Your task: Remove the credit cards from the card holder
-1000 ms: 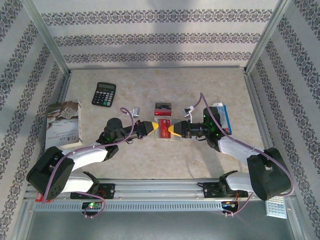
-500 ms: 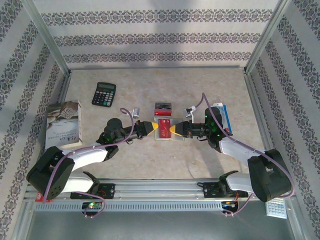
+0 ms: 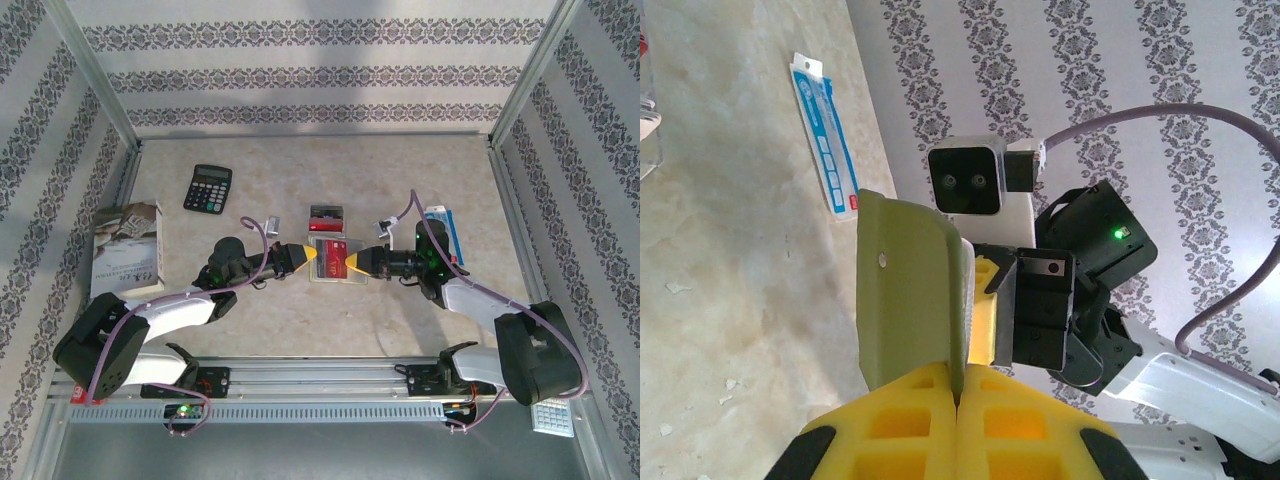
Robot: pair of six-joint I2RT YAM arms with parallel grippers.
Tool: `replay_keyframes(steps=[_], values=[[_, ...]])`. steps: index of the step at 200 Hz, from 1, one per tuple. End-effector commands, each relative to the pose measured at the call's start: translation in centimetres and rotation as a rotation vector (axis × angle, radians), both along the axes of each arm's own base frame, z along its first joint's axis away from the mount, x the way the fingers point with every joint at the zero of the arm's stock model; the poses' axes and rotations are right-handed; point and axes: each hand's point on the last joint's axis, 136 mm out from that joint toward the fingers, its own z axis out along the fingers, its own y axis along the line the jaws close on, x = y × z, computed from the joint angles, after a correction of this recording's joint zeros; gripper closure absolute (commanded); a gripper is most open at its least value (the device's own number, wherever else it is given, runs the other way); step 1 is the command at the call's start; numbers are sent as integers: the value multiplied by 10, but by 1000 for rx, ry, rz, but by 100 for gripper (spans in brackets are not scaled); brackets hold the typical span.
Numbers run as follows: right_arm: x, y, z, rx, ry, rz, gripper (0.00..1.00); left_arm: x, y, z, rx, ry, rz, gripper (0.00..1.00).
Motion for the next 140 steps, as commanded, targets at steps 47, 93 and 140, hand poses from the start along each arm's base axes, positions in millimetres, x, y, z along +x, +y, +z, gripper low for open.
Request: replay_keyframes(steps=[47, 93, 140], values=[[-3, -11, -1, 3, -31, 0, 99, -3, -1, 18, -42, -62, -2, 100], [-5, -1, 8, 14, -54, 29, 98, -2, -7, 19, -46, -66, -26, 91], [-2, 4, 13, 15, -57, 33, 99, -1, -10, 19, -50, -68, -31, 73]])
